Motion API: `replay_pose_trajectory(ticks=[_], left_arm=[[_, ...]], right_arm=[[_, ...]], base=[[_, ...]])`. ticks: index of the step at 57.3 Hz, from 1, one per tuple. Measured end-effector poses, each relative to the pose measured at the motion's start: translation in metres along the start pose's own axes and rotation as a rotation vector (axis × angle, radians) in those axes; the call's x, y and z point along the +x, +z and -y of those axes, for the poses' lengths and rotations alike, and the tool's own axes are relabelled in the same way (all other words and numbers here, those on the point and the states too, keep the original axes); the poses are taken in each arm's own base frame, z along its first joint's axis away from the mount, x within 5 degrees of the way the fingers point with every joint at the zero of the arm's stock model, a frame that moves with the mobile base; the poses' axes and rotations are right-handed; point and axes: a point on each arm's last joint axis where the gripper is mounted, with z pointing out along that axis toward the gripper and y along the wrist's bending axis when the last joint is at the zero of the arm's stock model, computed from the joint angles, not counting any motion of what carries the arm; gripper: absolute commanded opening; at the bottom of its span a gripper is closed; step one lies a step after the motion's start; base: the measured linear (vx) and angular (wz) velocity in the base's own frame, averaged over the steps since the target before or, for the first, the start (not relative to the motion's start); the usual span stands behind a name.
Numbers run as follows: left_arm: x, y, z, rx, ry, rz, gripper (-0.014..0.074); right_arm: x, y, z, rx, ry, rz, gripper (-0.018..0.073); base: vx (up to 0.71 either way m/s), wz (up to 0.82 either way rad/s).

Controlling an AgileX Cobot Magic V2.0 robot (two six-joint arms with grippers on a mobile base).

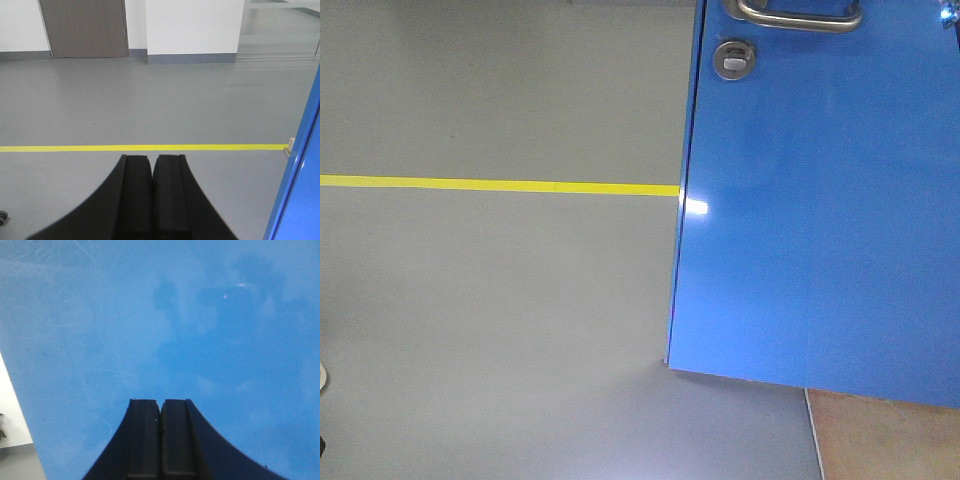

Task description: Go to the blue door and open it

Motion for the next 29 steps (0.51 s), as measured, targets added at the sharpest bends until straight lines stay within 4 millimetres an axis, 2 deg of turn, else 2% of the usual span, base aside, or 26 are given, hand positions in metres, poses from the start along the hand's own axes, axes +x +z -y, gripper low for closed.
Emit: replay_pose_trajectory(ticks=[21, 29], left_arm=[[0.0, 0.0, 0.0, 0.0, 0.0, 0.0, 0.0073], [0.0, 0.0, 0.0, 0.0, 0.0, 0.0, 0.0073]], right_arm=[[0.0, 0.0, 0.0, 0.0, 0.0, -0.003, 0.0012], [-0.012, -0.012, -0.008, -0.015, 0.004, -0.028, 0.0012]], base=[[0.0, 0.0], [0.0, 0.0]])
